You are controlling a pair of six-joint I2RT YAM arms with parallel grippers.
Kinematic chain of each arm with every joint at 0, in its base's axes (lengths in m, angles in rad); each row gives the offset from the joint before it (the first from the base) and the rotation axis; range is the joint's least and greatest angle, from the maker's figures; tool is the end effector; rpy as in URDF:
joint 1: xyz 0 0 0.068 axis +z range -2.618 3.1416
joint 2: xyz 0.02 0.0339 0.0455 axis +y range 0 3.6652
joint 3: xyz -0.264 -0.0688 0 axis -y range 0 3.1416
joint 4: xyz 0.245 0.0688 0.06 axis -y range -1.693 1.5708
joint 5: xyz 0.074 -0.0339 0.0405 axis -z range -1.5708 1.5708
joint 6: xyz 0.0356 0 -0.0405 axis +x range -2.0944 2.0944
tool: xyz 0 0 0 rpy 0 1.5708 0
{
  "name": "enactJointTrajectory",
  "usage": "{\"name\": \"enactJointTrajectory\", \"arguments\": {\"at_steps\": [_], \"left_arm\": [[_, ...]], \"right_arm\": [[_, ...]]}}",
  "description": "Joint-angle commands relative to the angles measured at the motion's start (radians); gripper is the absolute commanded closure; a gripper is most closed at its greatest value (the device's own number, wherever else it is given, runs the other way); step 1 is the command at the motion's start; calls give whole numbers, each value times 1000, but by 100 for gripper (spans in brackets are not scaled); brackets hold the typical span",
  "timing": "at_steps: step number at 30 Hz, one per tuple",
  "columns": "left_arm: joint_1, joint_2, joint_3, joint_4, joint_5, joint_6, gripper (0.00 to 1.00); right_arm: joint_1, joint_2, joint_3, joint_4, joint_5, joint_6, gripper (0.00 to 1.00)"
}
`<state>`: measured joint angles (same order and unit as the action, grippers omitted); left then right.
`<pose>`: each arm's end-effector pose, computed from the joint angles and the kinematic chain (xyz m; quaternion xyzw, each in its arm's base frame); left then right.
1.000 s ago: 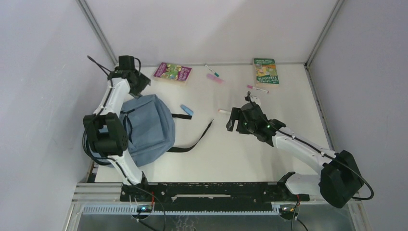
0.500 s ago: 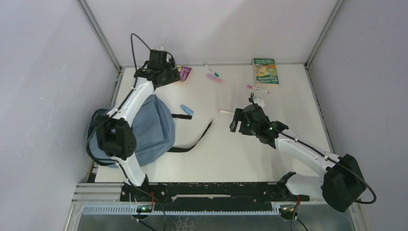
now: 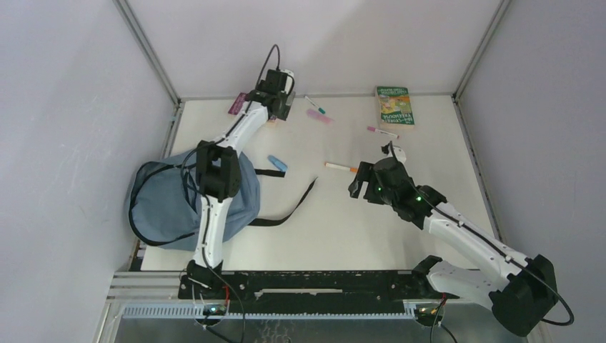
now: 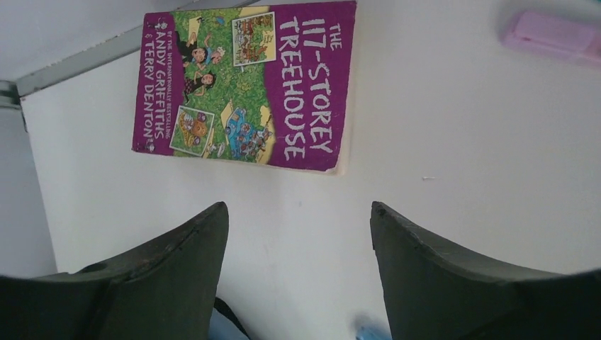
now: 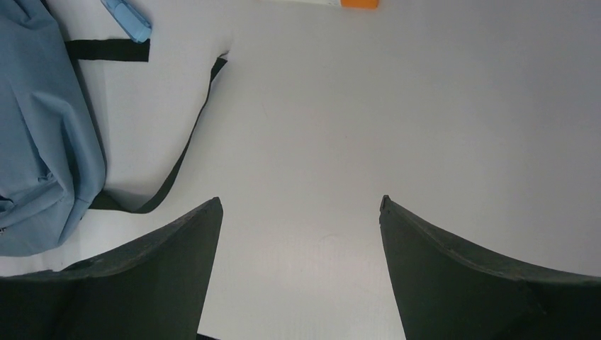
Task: Pack the student bag
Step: Pick up the book from the center of the board.
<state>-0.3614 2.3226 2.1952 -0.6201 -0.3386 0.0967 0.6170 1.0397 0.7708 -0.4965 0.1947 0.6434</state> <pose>0.4998 -0.1763 0.2616 0.1395 0.8951 0.1010 0.4113 0.1810 0.1199 0.2584 0.0502 0.9151 0.1576 0.3678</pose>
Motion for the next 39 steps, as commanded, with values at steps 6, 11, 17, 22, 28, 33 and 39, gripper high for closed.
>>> {"name": "enactJointTrajectory", "arguments": {"at_steps": [6, 11, 17, 22, 28, 33, 39], "left_arm": [[-17, 188, 218, 61, -70, 150, 21], [-22, 262, 267, 103, -125, 233, 10], [-21, 260, 201, 124, -114, 358, 10], [-21, 252, 140, 85, -71, 445, 15], [-12, 235, 126, 16, -27, 495, 17], [8, 231, 126, 16, 26, 483, 34], [23, 224, 117, 17, 57, 461, 47]], "right_arm": [[2, -84, 8, -114, 29, 38, 10], [10, -97, 31, -153, 67, 58, 10], [9, -67, 45, -134, 60, 58, 10], [10, 1, 77, -133, 50, 47, 11], [9, 43, 105, -133, 46, 35, 11], [7, 66, 107, -122, 42, 32, 11], [6, 89, 117, -124, 37, 33, 11]]}}
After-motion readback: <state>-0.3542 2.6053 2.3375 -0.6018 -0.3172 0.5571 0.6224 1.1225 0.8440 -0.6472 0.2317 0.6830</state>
